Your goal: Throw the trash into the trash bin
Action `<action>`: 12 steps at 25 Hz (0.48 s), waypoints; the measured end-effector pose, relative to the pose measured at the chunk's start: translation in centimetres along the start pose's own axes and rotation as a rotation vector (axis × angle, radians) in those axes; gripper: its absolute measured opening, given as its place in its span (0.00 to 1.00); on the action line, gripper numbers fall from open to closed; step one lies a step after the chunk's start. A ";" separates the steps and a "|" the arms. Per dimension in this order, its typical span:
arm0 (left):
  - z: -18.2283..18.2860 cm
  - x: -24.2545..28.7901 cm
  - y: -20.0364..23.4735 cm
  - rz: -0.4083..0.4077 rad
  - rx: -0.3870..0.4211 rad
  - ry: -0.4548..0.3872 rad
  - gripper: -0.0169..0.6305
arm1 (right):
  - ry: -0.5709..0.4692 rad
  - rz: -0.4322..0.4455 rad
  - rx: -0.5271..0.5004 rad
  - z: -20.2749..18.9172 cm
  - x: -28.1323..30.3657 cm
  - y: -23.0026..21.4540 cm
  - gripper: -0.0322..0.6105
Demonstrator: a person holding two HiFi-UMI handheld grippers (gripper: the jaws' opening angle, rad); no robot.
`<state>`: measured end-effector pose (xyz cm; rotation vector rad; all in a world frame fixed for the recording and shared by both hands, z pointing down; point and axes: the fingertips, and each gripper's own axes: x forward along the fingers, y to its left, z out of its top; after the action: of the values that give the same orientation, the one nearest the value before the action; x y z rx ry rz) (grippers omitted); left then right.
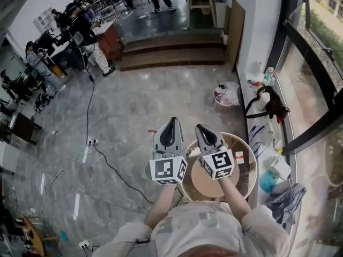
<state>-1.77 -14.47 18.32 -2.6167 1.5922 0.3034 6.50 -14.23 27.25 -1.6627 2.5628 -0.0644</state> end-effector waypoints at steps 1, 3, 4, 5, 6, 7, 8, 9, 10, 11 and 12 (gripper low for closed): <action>0.1 0.1 -0.2 0.002 0.005 -0.005 0.05 | -0.004 0.005 0.002 0.1 0.0 -0.1 0.07; 0.4 0.1 -0.2 0.010 0.008 -0.024 0.05 | -0.010 0.017 0.000 0.3 -0.1 -0.1 0.07; 0.5 0.1 -0.2 0.015 0.009 -0.031 0.05 | -0.013 0.021 -0.003 0.5 -0.1 -0.1 0.07; 0.6 0.1 -0.1 0.018 0.010 -0.035 0.05 | -0.017 0.020 -0.006 0.7 -0.1 -0.2 0.07; 0.6 0.2 -0.1 0.020 0.010 -0.034 0.05 | -0.021 0.016 -0.009 0.8 -0.3 -0.4 0.07; 0.4 0.4 -0.2 0.021 0.009 -0.031 0.05 | -0.024 0.009 -0.010 0.9 -0.4 -0.7 0.07; 0.3 0.5 -0.2 0.020 0.006 -0.026 0.05 | -0.026 0.001 -0.009 1.0 -0.6 -1.0 0.07; 0.1 0.7 -0.3 0.017 0.001 -0.021 0.05 | -0.026 -0.006 -0.007 0.9 -0.7 -1.2 0.07; -0.2 0.8 -0.4 0.012 -0.006 -0.013 0.05 | -0.023 -0.014 -0.004 0.8 -0.8 -1.5 0.07; -0.5 1.0 -0.5 0.005 -0.012 -0.003 0.05 | -0.018 -0.022 0.000 0.6 -1.0 -1.7 0.07; -0.9 1.1 -0.8 -0.004 -0.015 0.009 0.05 | -0.012 -0.031 0.004 0.4 -1.2 -1.9 0.07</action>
<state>-0.45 -15.21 18.90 -2.6357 1.5942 0.3056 8.79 -13.93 27.07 -1.6969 2.5265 -0.0606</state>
